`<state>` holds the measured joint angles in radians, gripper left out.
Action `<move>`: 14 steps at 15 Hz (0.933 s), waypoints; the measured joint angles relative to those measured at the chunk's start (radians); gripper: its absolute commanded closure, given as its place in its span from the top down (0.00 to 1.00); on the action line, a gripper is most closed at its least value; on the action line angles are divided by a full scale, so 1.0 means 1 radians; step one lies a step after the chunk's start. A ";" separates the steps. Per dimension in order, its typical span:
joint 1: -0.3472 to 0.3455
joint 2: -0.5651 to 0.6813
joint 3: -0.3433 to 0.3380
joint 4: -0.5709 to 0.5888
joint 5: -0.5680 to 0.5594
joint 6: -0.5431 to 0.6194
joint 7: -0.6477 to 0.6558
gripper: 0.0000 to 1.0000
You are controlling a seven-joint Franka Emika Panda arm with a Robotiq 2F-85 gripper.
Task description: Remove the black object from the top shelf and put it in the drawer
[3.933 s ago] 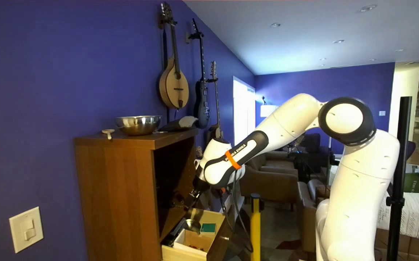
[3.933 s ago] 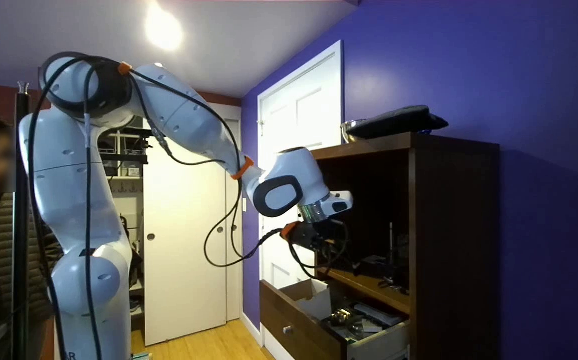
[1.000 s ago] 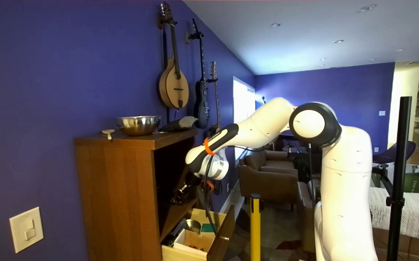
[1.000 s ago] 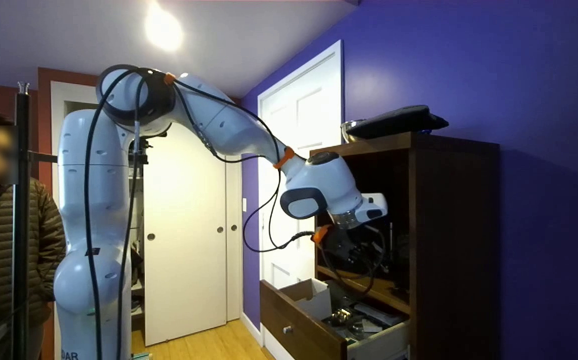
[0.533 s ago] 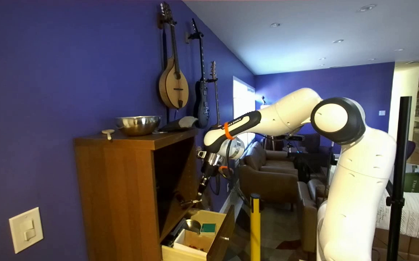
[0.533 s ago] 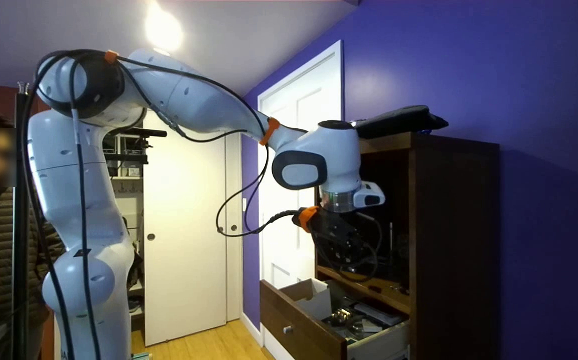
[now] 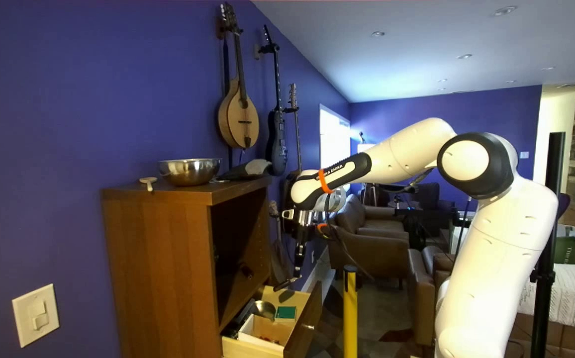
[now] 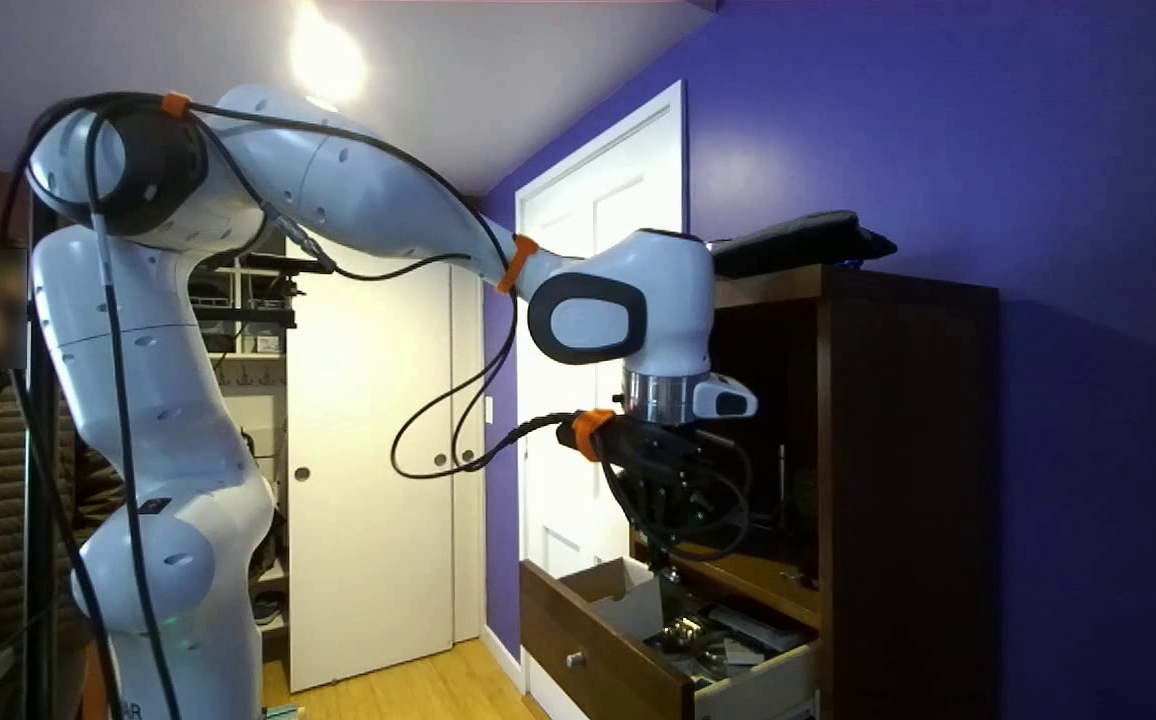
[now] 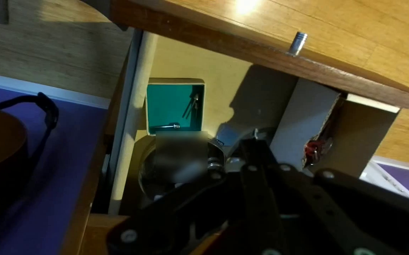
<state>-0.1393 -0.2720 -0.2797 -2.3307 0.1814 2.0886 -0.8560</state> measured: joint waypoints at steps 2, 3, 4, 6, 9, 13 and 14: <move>0.002 0.007 0.027 -0.043 -0.009 0.098 0.057 0.01; 0.003 0.012 0.037 -0.065 -0.009 0.155 0.085 0.01; 0.005 0.019 0.045 -0.087 -0.009 0.214 0.111 0.01; 0.008 0.036 0.059 -0.129 -0.009 0.350 0.163 0.01; 0.012 0.075 0.074 -0.183 -0.021 0.533 0.243 0.01; 0.024 0.138 0.092 -0.222 -0.036 0.673 0.326 0.01; 0.032 0.149 0.095 -0.227 -0.036 0.700 0.342 0.01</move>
<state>-0.1077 -0.1229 -0.1849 -2.5581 0.1453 2.7884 -0.5143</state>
